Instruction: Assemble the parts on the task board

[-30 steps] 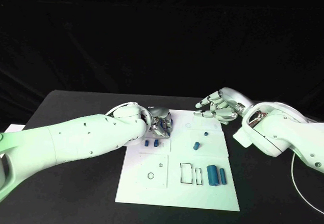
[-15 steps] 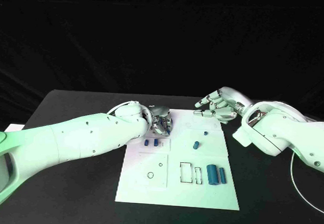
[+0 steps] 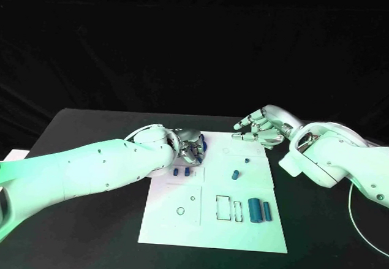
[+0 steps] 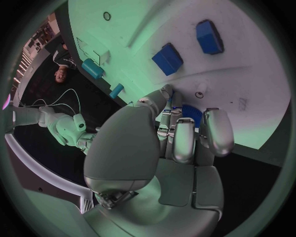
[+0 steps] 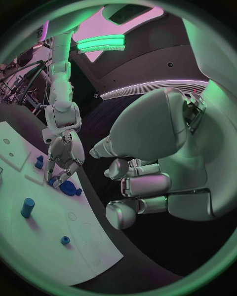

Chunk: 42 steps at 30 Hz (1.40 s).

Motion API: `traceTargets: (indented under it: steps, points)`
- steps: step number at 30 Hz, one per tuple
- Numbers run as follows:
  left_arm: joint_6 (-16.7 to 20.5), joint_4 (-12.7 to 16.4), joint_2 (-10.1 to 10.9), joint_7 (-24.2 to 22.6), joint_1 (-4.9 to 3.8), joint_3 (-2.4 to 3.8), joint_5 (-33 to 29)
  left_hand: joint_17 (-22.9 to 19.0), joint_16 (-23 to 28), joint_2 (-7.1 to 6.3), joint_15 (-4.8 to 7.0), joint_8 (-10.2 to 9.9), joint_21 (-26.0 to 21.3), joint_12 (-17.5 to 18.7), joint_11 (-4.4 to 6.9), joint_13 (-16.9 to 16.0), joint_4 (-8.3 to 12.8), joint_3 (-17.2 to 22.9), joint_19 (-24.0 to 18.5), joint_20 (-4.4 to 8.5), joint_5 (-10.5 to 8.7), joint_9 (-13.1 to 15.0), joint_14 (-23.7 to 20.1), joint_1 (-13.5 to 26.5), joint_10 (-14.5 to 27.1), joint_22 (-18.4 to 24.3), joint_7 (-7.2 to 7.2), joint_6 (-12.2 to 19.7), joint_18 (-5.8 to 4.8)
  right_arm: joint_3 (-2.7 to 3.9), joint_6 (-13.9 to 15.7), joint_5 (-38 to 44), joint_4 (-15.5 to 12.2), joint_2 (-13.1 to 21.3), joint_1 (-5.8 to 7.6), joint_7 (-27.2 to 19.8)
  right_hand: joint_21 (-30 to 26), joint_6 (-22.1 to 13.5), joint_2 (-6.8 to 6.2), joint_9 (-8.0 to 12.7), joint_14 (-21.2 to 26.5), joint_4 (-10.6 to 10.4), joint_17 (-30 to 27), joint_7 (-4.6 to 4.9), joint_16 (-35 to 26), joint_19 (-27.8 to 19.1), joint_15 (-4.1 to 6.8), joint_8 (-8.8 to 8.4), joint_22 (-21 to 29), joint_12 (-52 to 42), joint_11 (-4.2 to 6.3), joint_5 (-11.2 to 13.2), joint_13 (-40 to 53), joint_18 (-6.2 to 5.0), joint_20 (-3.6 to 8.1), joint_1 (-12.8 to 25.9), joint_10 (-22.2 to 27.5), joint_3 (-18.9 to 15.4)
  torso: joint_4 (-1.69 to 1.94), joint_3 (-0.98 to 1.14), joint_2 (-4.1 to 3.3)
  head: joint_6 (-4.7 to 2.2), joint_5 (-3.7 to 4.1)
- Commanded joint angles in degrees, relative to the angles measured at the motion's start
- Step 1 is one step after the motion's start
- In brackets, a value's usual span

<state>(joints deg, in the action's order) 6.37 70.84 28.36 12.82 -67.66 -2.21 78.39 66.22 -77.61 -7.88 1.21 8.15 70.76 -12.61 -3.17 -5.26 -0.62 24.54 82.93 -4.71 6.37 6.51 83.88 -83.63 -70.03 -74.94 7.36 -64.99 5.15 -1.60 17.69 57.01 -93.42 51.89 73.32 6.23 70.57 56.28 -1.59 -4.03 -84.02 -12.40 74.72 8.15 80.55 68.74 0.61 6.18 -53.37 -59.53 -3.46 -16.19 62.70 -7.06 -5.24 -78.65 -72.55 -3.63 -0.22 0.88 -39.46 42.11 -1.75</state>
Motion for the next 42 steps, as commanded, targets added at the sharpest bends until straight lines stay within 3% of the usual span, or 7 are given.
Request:
traceTargets:
  steps: [1,10,14,20,42]
  points:
    - [3.02,1.52,1.02,-1.06,-0.03,0.59,-3.19,-0.15,-0.25,0.14,0.13,0.02,0.42,0.27,0.02,-0.05,-0.15,0.35,0.4,0.07,-0.31,0.0,0.95,0.74,-0.68,-3.92,0.04,-0.38,-0.97,0.0,-0.76,0.23,0.03,-0.06,-0.04,-0.37,-0.37,-0.22,0.6,-0.05,-2.67,-0.11,0.04,0.01,-0.23,-0.43,0.4,0.32,0.06,-0.1,0.27,-0.26,0.03,-0.3,-0.05,0.03,-0.01,-0.2,0.05,0.02,0.04,0.01,0.21]
    - [3.87,6.36,5.31,-0.89,-0.18,2.15,-4.56,-0.46,-0.12,0.05,0.15,-0.07,0.53,0.57,0.03,-0.07,-0.19,0.52,0.47,0.1,-0.32,-0.06,0.98,1.22,-0.84,-4.02,0.05,-0.56,-0.98,0.0,-0.84,0.17,0.19,-0.08,-0.23,-0.4,-0.42,-0.18,0.76,-0.05,-2.68,-0.34,0.04,0.02,-0.25,-0.4,0.4,0.37,0.09,-0.15,0.27,-0.28,0.02,-0.3,-0.04,0.2,-0.06,-0.31,0.13,0.04,0.08,-0.08,0.09]
    - [3.13,7.99,7.68,-0.32,-0.22,2.37,-5.09,-0.5,-0.11,-0.01,0.15,-0.12,0.57,0.67,0.02,-0.08,-0.22,0.54,0.49,0.1,-0.33,-0.09,1.0,1.39,-0.88,-4.06,0.04,-0.57,-0.99,0.0,-0.87,0.16,0.21,0.04,-0.34,-0.4,-0.42,-0.18,0.76,-0.05,-2.68,-0.34,0.04,0.02,-0.25,-0.4,0.4,0.37,0.09,-0.15,0.27,-0.28,0.02,-0.3,-0.04,0.2,-0.06,-0.31,0.21,0.02,0.11,-0.08,0.2]
    - [0.61,8.55,9.6,0.04,-0.18,2.42,-5.79,-0.88,0.07,-0.33,0.15,-0.34,0.5,1.12,0.07,-0.09,-0.35,0.62,0.45,0.11,-0.34,-0.2,0.96,2.09,-1.02,-4.08,-0.03,-0.62,-0.98,0.0,-0.88,0.15,0.18,0.17,-0.42,-0.41,-0.42,-0.18,0.76,-0.05,-2.68,-0.34,0.04,0.02,-0.25,-0.4,0.4,0.37,0.09,-0.15,0.27,-0.28,0.02,-0.3,-0.04,0.2,-0.06,-0.31,0.22,-0.07,0.03,-0.14,0.15]
    - [-0.96,6.6,9.41,0.51,0.47,2.01,-6.0,-1.33,0.29,-0.36,0.17,-0.49,0.26,1.43,0.08,-0.09,-0.3,0.86,0.35,0.11,-0.3,-0.28,0.86,2.23,-1.06,-3.99,-0.11,-0.61,-0.93,0.0,-0.96,0.15,0.17,0.14,-0.51,-0.43,-0.43,-0.18,0.83,-0.05,-2.7,-0.45,0.06,0.01,-0.25,-0.38,0.4,0.39,0.1,-0.15,0.27,-0.29,-0.01,-0.3,-0.04,0.27,-0.06,-0.38,0.09,0.07,0.01,0.08,-0.39]
